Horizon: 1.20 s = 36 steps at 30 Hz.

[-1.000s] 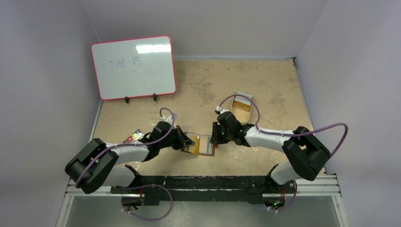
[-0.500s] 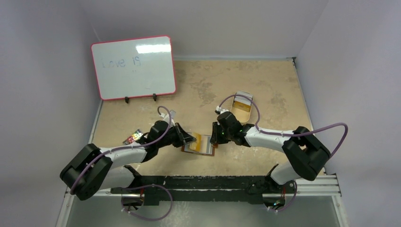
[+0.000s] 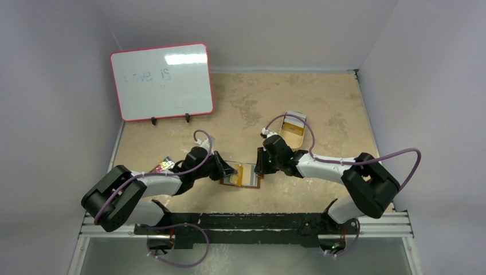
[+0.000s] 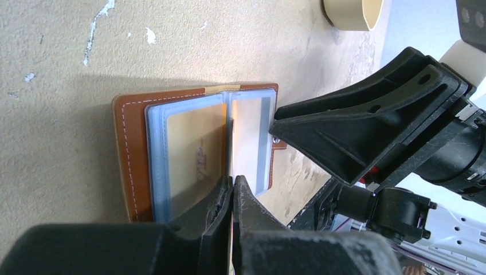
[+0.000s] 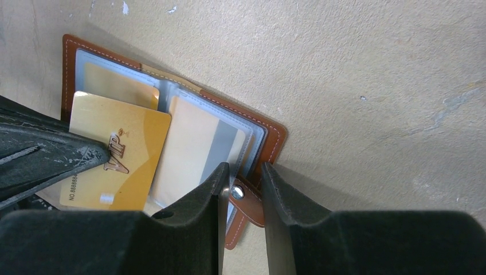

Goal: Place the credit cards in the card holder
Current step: Insert the credit card into the card holder.

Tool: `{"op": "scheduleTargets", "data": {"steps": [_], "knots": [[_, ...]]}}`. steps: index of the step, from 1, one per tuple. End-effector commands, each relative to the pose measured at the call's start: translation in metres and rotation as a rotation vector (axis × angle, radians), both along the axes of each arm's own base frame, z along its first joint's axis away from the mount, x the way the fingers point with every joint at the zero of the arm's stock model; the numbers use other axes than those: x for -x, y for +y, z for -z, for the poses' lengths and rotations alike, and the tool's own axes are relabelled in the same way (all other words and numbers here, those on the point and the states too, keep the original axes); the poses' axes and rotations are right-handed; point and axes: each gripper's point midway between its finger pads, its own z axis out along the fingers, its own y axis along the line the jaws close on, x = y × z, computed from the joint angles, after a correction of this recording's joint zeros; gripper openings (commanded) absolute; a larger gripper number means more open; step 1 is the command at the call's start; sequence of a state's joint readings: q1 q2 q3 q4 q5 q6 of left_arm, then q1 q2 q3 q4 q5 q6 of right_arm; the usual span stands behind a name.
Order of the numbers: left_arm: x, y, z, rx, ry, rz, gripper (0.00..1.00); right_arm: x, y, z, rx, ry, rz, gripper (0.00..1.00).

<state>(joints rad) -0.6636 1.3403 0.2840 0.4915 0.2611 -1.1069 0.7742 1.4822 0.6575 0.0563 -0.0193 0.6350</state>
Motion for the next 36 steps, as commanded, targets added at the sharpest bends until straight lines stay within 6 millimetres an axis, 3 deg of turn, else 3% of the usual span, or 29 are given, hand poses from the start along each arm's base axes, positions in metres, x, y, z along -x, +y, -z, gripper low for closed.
{"op": "scheduleTargets", "data": {"steps": [1, 12, 27, 36], "knots": [[-0.008, -0.006, -0.01, 0.011, -0.062, 0.011, 0.0, 0.001, -0.008, 0.009, 0.049, 0.0, 0.003, 0.3], [-0.01, -0.005, 0.005, -0.013, -0.043, 0.006, 0.0, 0.002, -0.009, 0.01, 0.05, 0.004, 0.008, 0.31], [-0.012, -0.009, 0.007, 0.022, -0.046, -0.026, 0.0, 0.004, -0.009, 0.013, 0.045, 0.018, 0.019, 0.32], [-0.012, -0.011, 0.017, -0.013, -0.037, -0.034, 0.0, 0.002, -0.004, -0.001, -0.009, -0.001, 0.038, 0.33]]}}
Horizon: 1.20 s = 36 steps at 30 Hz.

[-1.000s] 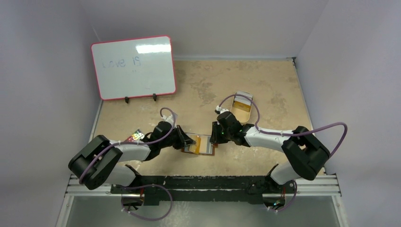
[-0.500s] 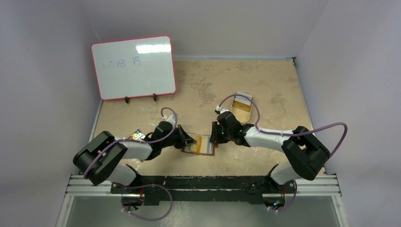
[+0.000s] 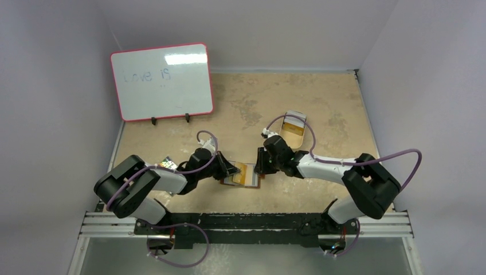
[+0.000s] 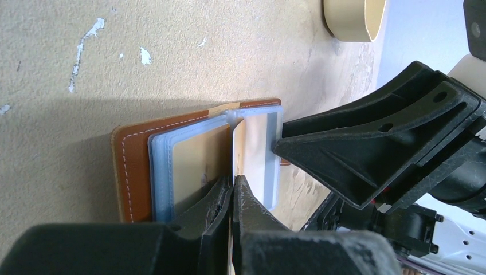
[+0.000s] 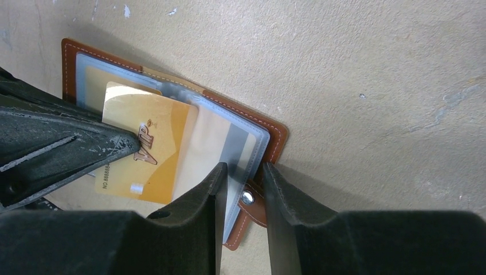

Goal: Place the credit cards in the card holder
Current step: Insert the credit card into the card holder.

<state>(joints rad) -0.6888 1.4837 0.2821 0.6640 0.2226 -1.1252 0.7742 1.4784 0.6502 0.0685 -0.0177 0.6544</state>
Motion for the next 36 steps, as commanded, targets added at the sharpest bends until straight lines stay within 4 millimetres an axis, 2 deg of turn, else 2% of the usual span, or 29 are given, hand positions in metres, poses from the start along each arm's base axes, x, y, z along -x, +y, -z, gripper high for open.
{"op": "scheduleTargets", "data": {"steps": [1, 5, 11, 22, 27, 36], "knots": [[-0.003, -0.001, 0.005, -0.027, -0.017, -0.02, 0.0, 0.002, -0.006, -0.002, 0.006, -0.004, 0.024, 0.33], [-0.004, 0.0, 0.005, -0.047, -0.026, -0.03, 0.0, 0.0, -0.009, -0.008, 0.01, -0.016, 0.054, 0.37], [-0.006, 0.005, 0.008, -0.119, -0.036, -0.044, 0.1, 0.003, -0.009, -0.012, -0.019, -0.006, 0.077, 0.42], [-0.011, 0.014, -0.011, -0.201, -0.094, -0.077, 0.27, 0.007, -0.013, -0.007, 0.002, 0.017, 0.086, 0.38], [-0.008, 0.013, -0.008, -0.23, -0.093, -0.069, 0.27, 0.008, -0.014, -0.01, -0.015, 0.008, 0.094, 0.37], [-0.007, 0.005, -0.007, -0.271, -0.106, -0.067, 0.16, 0.01, -0.014, -0.009, -0.019, 0.01, 0.08, 0.36]]}}
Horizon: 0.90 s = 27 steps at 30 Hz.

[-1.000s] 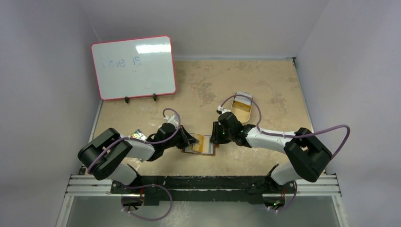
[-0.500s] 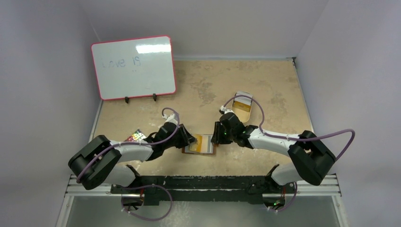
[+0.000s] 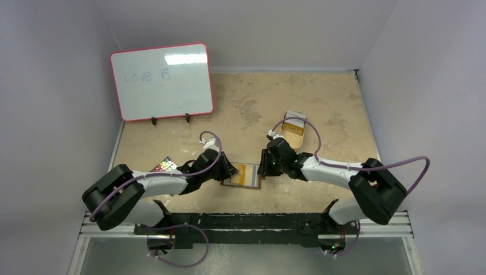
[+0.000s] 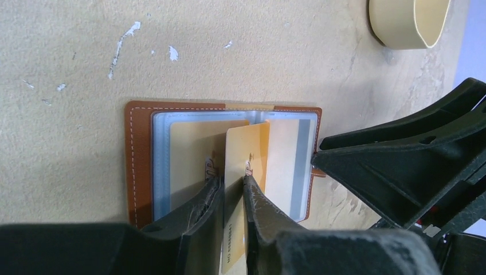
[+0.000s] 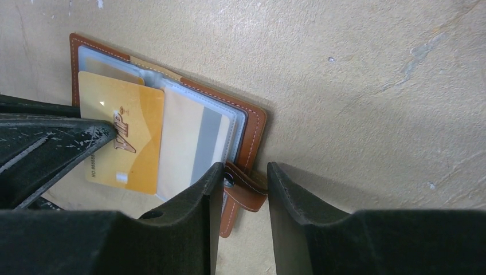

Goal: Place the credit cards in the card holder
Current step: Insert the credit card into the card holder.

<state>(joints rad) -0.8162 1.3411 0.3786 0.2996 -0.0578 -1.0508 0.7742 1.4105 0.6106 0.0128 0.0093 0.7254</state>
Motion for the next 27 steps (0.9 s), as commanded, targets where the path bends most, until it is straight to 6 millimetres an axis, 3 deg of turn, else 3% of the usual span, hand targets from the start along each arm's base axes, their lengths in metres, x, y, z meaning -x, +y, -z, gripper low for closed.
{"op": "scheduleTargets", "data": {"steps": [1, 10, 18, 23, 27], "knots": [[-0.007, -0.006, -0.006, -0.039, -0.04, 0.0, 0.15, -0.001, 0.001, -0.009, -0.025, -0.029, 0.009, 0.36], [-0.007, -0.005, 0.005, -0.09, -0.048, -0.008, 0.04, 0.003, 0.001, -0.004, -0.042, -0.019, 0.011, 0.35], [-0.005, -0.004, 0.015, -0.113, -0.03, -0.011, 0.11, 0.003, 0.001, -0.001, -0.043, -0.017, 0.009, 0.34], [-0.006, -0.009, 0.011, -0.102, -0.03, -0.001, 0.14, 0.003, 0.002, -0.001, -0.048, -0.018, 0.011, 0.34], [-0.003, -0.011, 0.009, -0.101, -0.031, 0.008, 0.05, 0.002, 0.002, 0.0, -0.046, -0.02, 0.011, 0.34]]}}
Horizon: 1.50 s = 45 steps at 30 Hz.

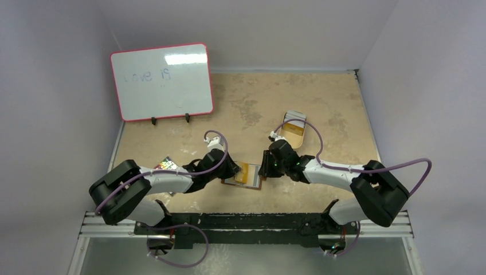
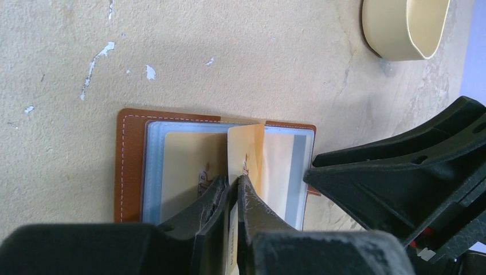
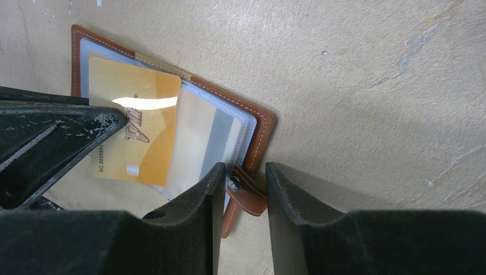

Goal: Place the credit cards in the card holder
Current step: Insert the credit card into the card holder.

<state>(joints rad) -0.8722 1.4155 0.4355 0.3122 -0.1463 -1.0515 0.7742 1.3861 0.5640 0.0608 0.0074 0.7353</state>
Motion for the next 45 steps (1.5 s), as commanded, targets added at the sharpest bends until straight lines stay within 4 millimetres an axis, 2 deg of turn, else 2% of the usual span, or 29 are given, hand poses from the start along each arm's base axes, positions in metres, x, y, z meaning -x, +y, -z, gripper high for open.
{"op": "scheduleTargets", "data": {"steps": [1, 5, 13, 25, 31, 36, 41, 45], "knots": [[0.005, 0.006, 0.009, -0.073, 0.005, 0.017, 0.05, 0.0, 0.004, -0.002, -0.022, -0.006, 0.004, 0.34], [0.009, 0.012, 0.008, -0.092, -0.032, 0.054, 0.01, 0.0, 0.004, -0.002, -0.024, -0.006, 0.0, 0.34], [0.021, 0.006, 0.012, -0.116, -0.013, 0.16, 0.0, 0.0, 0.002, 0.0, -0.009, -0.003, 0.001, 0.34], [0.025, -0.013, 0.021, -0.026, 0.073, 0.15, 0.0, 0.0, 0.002, 0.006, -0.004, 0.003, 0.001, 0.33], [0.024, -0.008, 0.027, -0.04, 0.089, 0.118, 0.0, 0.0, 0.001, 0.009, -0.006, 0.003, 0.014, 0.32], [0.021, -0.006, 0.019, -0.021, 0.078, 0.083, 0.11, 0.0, 0.0, 0.009, -0.007, 0.003, 0.02, 0.32], [0.011, 0.004, 0.01, -0.069, 0.042, 0.029, 0.26, 0.001, 0.002, 0.005, -0.02, 0.004, 0.017, 0.31], [0.008, 0.006, 0.009, -0.09, 0.038, 0.015, 0.28, 0.004, 0.002, 0.0, -0.026, 0.016, 0.011, 0.32]]}}
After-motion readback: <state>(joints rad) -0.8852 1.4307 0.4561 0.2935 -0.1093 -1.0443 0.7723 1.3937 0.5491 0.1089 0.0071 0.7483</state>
